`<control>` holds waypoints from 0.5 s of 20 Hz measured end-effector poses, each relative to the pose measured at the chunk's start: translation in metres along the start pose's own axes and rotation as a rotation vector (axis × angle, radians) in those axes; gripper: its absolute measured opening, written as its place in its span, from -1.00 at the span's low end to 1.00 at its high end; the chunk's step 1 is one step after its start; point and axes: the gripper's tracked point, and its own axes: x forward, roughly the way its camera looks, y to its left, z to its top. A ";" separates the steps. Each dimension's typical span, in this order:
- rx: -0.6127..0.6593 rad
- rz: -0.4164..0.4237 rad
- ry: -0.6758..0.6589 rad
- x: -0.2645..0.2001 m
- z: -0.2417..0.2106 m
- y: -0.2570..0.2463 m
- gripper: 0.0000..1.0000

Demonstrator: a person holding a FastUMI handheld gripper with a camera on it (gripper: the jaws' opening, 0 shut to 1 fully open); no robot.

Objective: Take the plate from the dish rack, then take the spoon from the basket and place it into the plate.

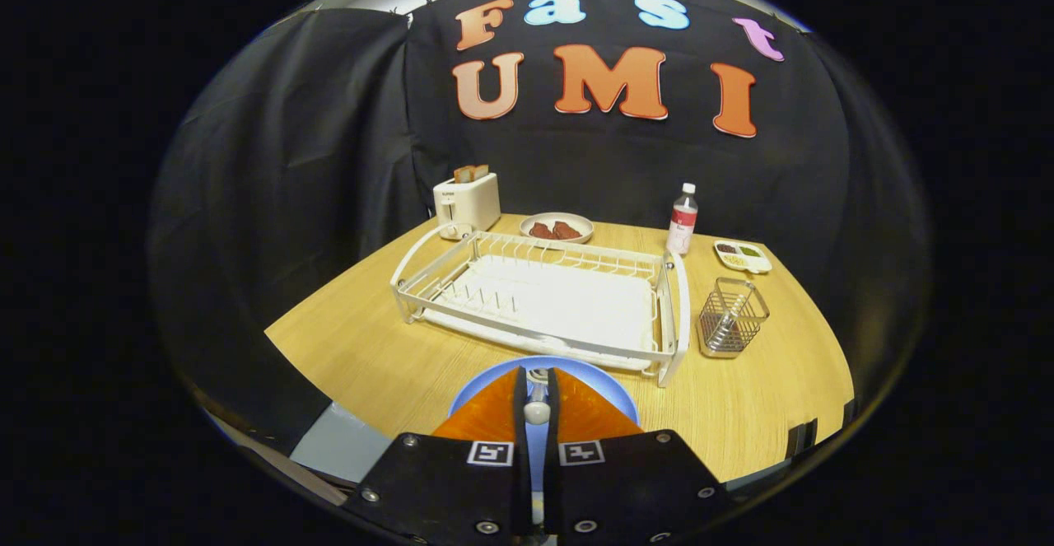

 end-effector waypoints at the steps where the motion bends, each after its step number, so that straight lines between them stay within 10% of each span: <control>1: -0.003 0.000 0.012 0.004 -0.005 -0.003 -0.89; 10: 0.001 -0.028 0.054 0.018 -0.015 -0.019 -0.75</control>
